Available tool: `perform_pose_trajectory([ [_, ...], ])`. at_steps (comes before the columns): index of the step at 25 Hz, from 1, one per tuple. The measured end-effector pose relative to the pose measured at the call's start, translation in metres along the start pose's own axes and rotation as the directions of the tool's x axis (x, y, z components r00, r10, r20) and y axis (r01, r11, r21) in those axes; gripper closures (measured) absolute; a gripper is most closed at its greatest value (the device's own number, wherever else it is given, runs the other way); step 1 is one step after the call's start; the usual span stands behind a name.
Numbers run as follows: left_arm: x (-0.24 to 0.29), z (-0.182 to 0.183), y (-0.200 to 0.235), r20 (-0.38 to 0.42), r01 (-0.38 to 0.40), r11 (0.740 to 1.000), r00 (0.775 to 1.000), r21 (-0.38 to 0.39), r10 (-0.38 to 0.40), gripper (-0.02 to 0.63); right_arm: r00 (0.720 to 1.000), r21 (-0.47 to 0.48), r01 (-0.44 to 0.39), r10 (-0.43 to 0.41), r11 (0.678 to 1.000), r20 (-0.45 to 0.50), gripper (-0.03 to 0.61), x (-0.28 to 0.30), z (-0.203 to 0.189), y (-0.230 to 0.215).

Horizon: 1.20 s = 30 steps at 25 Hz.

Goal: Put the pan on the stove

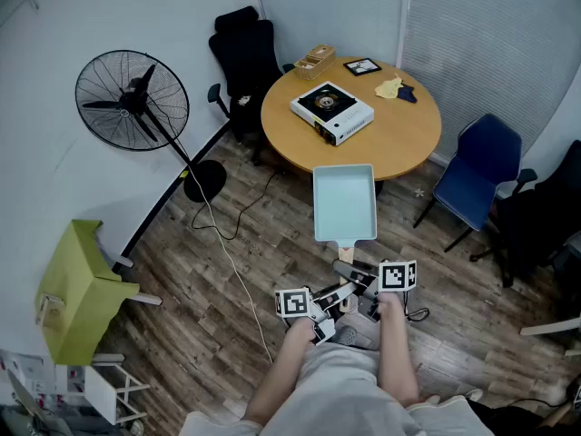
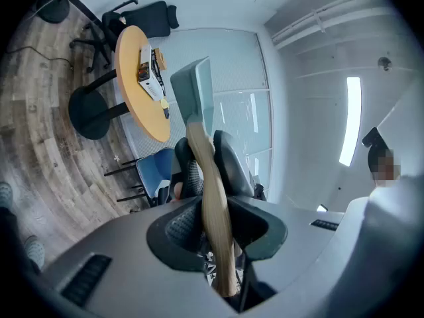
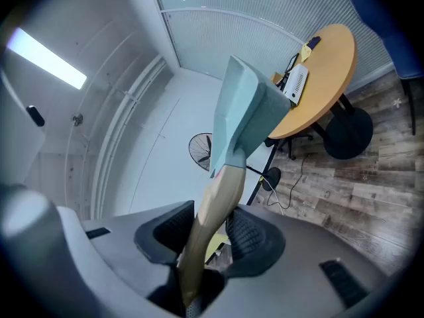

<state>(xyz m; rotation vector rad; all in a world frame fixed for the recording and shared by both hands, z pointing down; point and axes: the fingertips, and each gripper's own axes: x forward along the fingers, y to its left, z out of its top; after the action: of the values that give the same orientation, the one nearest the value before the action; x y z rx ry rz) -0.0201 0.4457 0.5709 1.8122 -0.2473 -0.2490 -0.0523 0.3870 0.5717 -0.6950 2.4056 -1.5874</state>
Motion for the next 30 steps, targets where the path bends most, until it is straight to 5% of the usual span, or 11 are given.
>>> perform_pose_trajectory([
  [14, 0.003, 0.001, -0.008, 0.025, -0.012, 0.999, 1.000, 0.048, 0.011, 0.497, 1.000, -0.047, -0.001, 0.000, 0.999, -0.018, 0.422, -0.002, 0.004, 0.007],
  [21, 0.006, 0.003, 0.001, 0.023, -0.100, 0.985, 0.995, 0.143, 0.097, 0.495, 0.999, -0.122, -0.009, 0.004, 0.993, -0.048, 0.422, 0.002, 0.005, 0.006],
  [25, 0.011, 0.020, 0.007, 0.018, -0.180, 0.955, 0.983, 0.236, 0.181, 0.488, 0.999, -0.151, 0.000, -0.008, 0.989, -0.053, 0.423, 0.014, 0.019, 0.002],
  [30, 0.016, 0.050, 0.022, 0.047, -0.298, 0.882, 0.952, 0.366, 0.302, 0.480, 0.999, -0.166, -0.024, 0.018, 0.986, -0.037, 0.424, 0.034, 0.044, -0.007],
])
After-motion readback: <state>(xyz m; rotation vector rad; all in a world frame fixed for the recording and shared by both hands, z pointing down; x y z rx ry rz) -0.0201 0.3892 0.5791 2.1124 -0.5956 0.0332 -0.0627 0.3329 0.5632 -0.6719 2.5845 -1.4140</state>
